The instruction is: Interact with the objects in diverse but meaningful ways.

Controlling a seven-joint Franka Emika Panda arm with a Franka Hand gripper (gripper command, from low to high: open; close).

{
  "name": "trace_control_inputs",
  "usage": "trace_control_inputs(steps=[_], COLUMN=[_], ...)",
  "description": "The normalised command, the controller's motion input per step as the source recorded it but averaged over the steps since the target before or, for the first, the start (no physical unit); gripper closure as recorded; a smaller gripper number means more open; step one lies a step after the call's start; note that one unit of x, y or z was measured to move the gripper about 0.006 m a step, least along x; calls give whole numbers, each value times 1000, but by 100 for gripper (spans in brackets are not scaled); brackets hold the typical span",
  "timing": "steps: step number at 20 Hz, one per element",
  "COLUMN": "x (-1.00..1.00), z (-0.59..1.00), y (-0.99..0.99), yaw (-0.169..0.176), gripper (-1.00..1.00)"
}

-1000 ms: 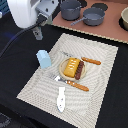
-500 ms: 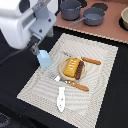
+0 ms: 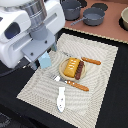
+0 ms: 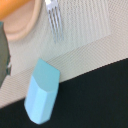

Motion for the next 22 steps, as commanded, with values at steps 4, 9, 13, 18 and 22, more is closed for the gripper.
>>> trace_control_inputs(steps=[4, 9, 13, 18, 22], x=[793, 757, 781, 409, 201], z=[-4, -87, -121, -215, -269], y=[-277, -342, -344, -295, -249], yaw=[-154, -163, -159, -103, 0], gripper=[-100, -100, -100, -100, -100])
